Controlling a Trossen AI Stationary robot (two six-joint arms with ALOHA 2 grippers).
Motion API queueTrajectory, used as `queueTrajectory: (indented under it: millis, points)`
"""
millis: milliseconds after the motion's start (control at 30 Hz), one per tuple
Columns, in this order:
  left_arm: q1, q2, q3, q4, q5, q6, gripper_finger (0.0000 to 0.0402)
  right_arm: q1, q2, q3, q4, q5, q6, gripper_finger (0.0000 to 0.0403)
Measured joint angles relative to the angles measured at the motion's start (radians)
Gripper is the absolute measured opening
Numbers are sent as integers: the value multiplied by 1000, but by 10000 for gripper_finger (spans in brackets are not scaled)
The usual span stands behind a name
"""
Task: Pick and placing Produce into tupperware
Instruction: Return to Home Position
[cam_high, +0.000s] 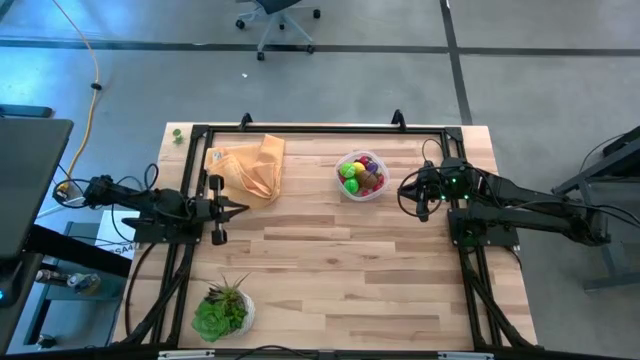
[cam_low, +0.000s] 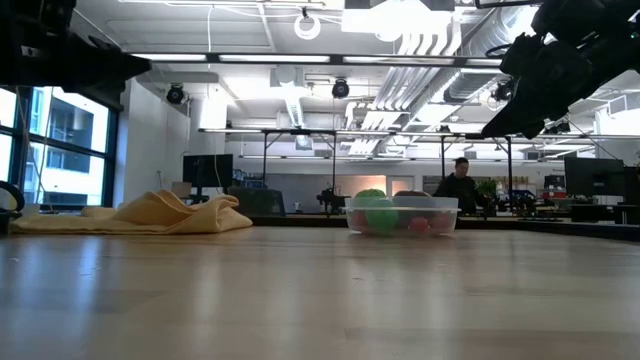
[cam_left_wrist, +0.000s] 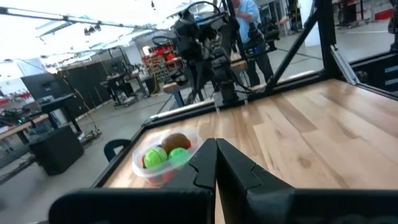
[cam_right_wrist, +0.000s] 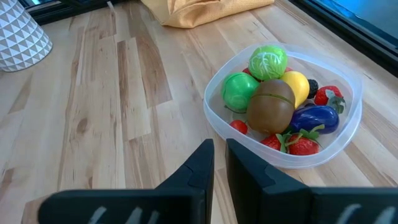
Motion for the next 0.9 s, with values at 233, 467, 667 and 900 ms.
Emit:
queueTrajectory:
  millis: [233,467,667,900]
  points:
    - [0,0,1,1,-34,32,0,0,0,0,0,0,0,30]
    - [0,0,1,1,-34,32,0,0,0,0,0,0,0,30]
    - [0,0,1,1,-34,32,0,0,0,0,0,0,0,30]
    - [0,0,1,1,-34,32,1,0,0,0,0,0,0,30]
